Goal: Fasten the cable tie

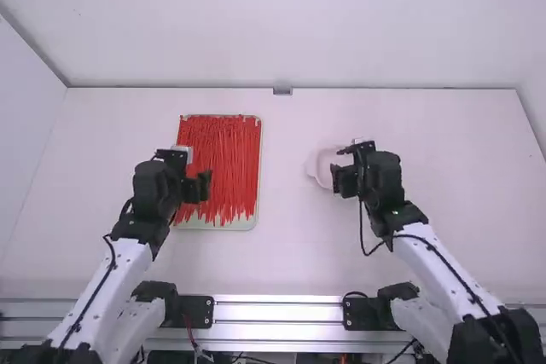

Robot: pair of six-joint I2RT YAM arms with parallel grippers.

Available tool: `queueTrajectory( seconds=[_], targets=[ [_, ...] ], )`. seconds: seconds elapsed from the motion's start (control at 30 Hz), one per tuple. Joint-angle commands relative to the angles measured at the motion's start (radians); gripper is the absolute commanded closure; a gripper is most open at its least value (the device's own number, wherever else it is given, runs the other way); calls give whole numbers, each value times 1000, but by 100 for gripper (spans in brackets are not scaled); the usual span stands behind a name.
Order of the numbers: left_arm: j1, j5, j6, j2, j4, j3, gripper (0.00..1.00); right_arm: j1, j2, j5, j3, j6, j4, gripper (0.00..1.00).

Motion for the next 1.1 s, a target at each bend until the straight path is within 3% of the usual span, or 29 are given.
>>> queueTrajectory(
  seconds=[0.0,0.27,0.63,0.87,1.07],
  targets=[
    [-10,27,0,44,8,46,17,15,56,-4,57,8,7,17],
    [-14,57,-69,164,48,107,7,50,196,-53,127,9,-10,7],
    [-16,79,-103,230,26,155,1,71,271,-68,165,36,11,2],
    [-16,78,-62,274,-100,309,1,71,272,-67,165,36,45,2],
    [-16,78,-61,439,-138,458,1,71,272,-60,165,35,67,2]
  ],
)
